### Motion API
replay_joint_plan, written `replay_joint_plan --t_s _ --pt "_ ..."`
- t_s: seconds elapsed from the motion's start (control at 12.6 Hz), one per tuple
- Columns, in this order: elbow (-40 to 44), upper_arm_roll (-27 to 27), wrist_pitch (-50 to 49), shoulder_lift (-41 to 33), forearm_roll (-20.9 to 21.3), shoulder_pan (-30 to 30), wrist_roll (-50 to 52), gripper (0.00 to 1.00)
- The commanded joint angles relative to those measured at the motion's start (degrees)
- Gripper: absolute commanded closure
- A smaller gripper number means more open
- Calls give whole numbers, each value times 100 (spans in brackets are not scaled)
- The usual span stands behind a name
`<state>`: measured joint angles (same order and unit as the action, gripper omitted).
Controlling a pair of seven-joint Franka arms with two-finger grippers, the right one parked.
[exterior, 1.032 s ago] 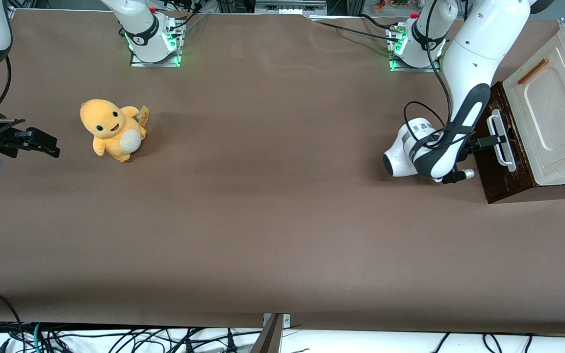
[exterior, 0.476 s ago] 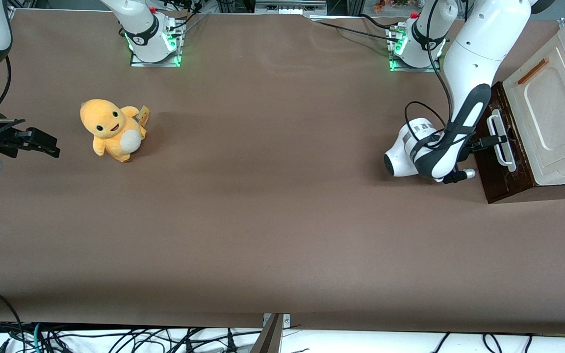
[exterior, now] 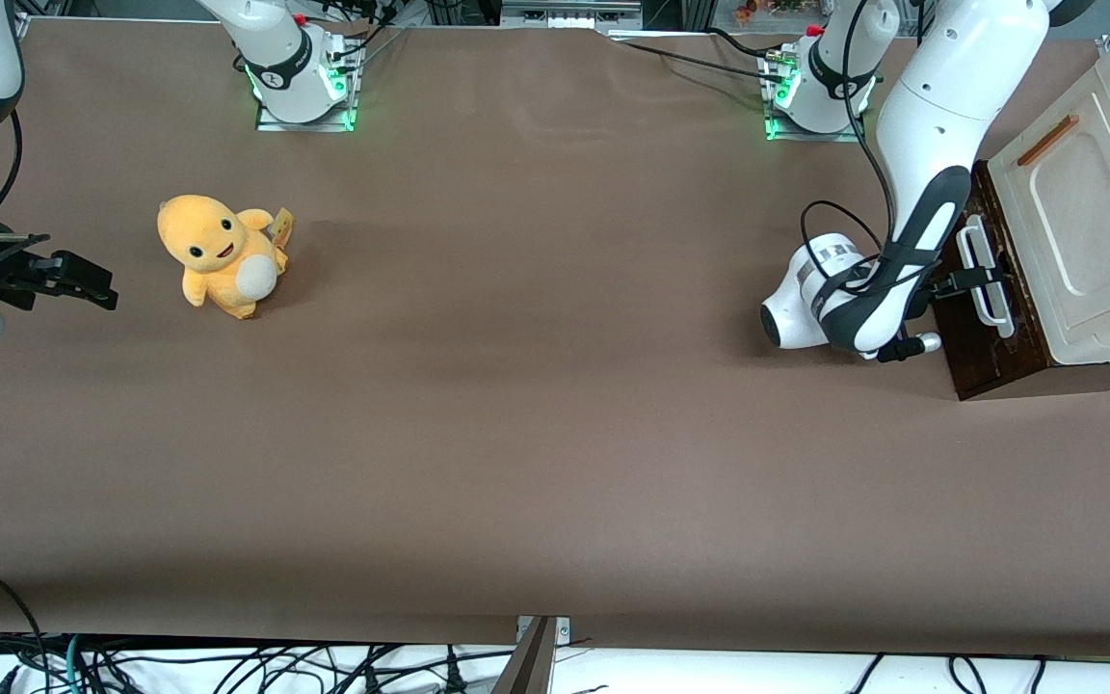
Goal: Open lower drawer with left arm only
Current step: 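Close the left gripper around the white drawer handle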
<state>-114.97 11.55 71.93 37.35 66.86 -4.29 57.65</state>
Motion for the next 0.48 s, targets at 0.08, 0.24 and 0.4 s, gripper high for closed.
replay_joint_plan --t_s 0.08,0.24,0.4 --pt "-69 31 -3 -35 178 42 36 41" --pt "-43 31 -3 -9 178 34 45 52" --pt "-16 40 -3 0 178 42 45 58"
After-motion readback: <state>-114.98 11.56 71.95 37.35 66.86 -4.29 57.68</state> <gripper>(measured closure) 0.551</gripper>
